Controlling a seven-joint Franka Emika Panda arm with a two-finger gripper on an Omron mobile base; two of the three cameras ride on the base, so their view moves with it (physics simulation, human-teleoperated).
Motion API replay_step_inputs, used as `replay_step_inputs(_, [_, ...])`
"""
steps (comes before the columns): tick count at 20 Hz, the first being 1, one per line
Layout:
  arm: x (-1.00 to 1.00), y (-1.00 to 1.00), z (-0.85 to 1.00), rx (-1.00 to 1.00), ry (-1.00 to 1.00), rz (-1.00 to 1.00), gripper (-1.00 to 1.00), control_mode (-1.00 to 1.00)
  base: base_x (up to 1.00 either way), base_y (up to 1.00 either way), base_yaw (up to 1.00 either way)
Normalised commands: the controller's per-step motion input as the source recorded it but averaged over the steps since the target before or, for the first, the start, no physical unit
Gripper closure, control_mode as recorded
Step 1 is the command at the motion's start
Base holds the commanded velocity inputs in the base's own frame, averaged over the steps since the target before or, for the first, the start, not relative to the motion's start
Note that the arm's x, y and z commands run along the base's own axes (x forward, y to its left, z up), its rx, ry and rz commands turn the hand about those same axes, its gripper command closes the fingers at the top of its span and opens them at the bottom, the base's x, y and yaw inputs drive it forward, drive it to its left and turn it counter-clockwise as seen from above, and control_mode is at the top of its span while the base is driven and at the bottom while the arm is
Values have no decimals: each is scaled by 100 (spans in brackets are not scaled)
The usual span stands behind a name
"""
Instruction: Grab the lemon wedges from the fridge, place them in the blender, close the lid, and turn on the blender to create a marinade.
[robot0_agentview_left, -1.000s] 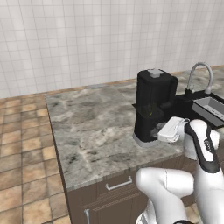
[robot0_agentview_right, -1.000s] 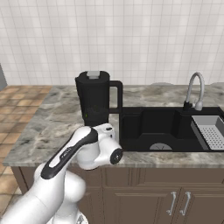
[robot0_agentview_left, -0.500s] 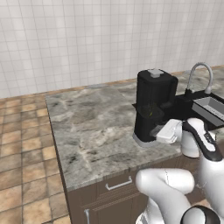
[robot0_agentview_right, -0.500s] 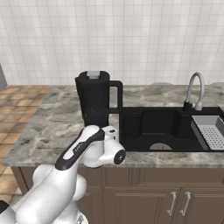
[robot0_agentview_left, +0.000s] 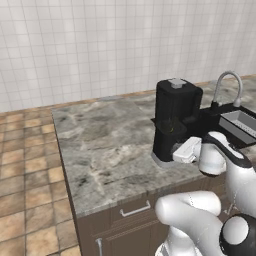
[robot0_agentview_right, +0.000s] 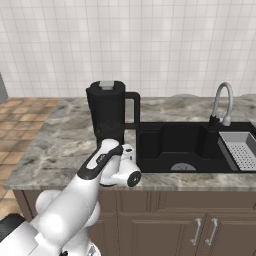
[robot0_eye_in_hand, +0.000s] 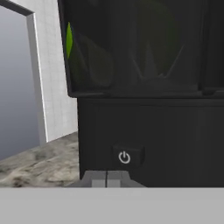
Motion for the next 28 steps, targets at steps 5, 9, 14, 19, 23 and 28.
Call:
replay_step_inputs(5, [32,2,-24,0,0,-2,100,-100,0,0,0])
replay_step_inputs(9, [13,0,-1,0,0,-1,100,-100,0,0,0])
replay_step_inputs(14, [0,0,0,0,0,0,100,-100,0,0,0])
replay_step_inputs(19, [0,0,5,0,0,0,100,-100,0,0,0])
replay_step_inputs(23, [0,0,3,0,0,0,100,-100,0,0,0])
replay_step_inputs(28, [0,0,19,0,-1,0,100,-100,0,0,0])
